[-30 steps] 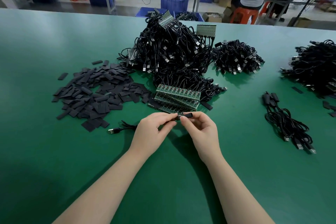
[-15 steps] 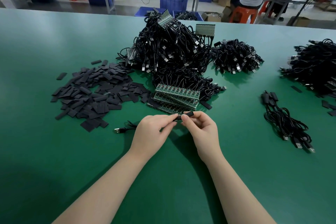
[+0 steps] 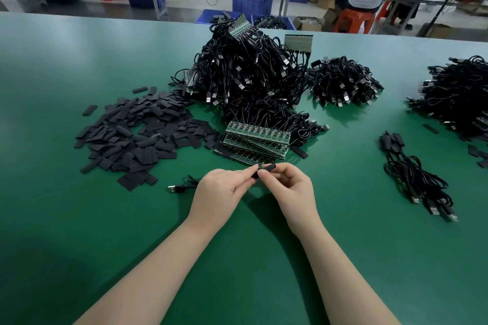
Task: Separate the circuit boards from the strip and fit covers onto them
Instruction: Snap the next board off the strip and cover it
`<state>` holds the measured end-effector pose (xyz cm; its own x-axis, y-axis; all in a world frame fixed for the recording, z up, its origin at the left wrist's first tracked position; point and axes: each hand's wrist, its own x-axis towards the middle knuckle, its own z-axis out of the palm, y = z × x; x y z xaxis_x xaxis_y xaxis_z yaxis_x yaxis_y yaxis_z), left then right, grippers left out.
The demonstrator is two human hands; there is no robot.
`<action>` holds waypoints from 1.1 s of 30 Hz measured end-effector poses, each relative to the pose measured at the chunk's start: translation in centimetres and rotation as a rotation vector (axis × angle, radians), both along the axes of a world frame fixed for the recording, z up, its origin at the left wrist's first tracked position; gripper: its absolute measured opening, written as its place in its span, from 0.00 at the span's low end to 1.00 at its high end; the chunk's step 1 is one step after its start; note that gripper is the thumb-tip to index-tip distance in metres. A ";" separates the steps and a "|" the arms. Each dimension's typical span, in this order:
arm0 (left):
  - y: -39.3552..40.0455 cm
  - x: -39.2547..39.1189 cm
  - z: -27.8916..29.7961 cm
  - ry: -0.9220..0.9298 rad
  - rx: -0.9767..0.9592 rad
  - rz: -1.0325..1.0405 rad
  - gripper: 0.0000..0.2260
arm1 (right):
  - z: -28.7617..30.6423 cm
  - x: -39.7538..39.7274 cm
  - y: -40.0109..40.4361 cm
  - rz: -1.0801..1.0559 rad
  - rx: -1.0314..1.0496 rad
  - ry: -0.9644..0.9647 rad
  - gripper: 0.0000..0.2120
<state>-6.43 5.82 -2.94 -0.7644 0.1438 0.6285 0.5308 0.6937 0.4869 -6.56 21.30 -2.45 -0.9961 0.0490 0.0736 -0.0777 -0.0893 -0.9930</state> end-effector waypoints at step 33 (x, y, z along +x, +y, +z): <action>-0.2 -0.2 -0.1 -0.148 0.156 0.036 0.11 | -0.3 0.5 -0.7 -0.088 0.198 0.070 0.19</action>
